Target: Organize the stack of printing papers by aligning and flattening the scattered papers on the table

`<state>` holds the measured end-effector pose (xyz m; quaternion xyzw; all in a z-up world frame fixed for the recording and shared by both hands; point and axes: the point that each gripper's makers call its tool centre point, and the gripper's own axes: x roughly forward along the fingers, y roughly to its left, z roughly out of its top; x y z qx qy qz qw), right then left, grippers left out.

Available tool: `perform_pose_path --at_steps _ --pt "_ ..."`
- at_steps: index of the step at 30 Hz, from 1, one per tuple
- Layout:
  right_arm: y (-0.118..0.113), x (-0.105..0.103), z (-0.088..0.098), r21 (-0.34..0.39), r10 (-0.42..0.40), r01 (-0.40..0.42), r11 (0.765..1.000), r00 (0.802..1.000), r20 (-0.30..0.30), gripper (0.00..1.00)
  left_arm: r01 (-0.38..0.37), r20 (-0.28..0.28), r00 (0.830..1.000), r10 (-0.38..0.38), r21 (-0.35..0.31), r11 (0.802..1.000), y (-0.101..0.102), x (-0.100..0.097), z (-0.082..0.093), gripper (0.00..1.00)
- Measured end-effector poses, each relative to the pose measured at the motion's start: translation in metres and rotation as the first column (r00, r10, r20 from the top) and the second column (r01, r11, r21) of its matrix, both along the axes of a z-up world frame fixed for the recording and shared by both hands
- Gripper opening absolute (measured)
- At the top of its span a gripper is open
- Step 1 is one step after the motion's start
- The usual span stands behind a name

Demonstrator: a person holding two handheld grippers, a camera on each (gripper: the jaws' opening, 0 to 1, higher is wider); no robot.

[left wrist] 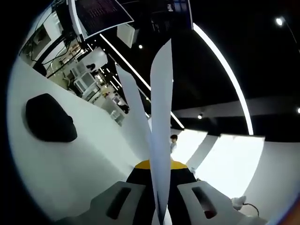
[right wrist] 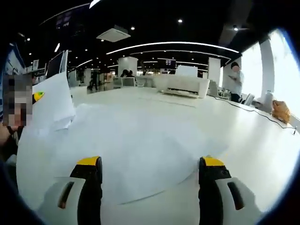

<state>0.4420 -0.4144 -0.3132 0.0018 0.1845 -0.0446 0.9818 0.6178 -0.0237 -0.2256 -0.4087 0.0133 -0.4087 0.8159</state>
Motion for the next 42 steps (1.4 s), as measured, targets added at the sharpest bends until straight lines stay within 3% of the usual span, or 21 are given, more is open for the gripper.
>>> perform_pose_path --at_steps 10,18,21,24,25,29,32,36,42 --pt "0.008 0.001 -0.001 0.012 0.022 -0.022 1.000 1.000 0.006 0.72 0.001 -0.001 1.000 -0.001 -0.005 1.000 0.001 0.000 0.000 0.06" --pt "0.017 0.001 0.003 -0.043 0.068 -0.067 0.997 0.997 0.027 0.61 -0.003 0.002 1.000 0.003 0.001 1.000 0.001 0.000 0.000 0.06" --pt "0.015 0.002 0.002 -0.028 0.064 -0.064 0.998 0.998 0.022 0.63 -0.004 0.002 1.000 0.004 0.000 1.000 0.001 0.001 0.000 0.06" --pt "0.011 0.000 -0.004 0.063 0.028 -0.028 0.998 1.000 -0.004 0.64 -0.004 0.001 1.000 0.004 -0.002 1.000 0.001 0.001 0.000 0.06" --pt "0.007 0.001 -0.001 0.021 0.032 -0.032 0.999 0.999 0.010 0.63 -0.004 0.001 1.000 0.004 -0.002 1.000 0.001 0.001 0.000 0.06" --pt "0.006 0.001 -0.001 0.018 0.027 -0.027 0.999 1.000 0.012 0.60 -0.003 0.001 1.000 0.003 -0.002 1.000 0.001 0.001 0.000 0.06" --pt "0.008 -0.001 0.001 0.001 0.038 -0.038 0.999 0.999 0.013 0.54 -0.003 0.001 1.000 0.003 -0.003 1.000 0.001 0.001 0.000 0.06" --pt "0.004 -0.004 0.004 -0.040 0.041 -0.040 0.998 0.999 0.017 0.39 -0.003 0.001 1.000 0.003 -0.006 1.000 0.001 0.001 0.000 0.06" --pt "-0.013 -0.012 0.004 -0.045 -0.020 0.020 0.999 1.000 0.006 0.18 -0.003 0.001 1.000 0.003 -0.009 1.000 0.002 0.001 0.000 0.06"
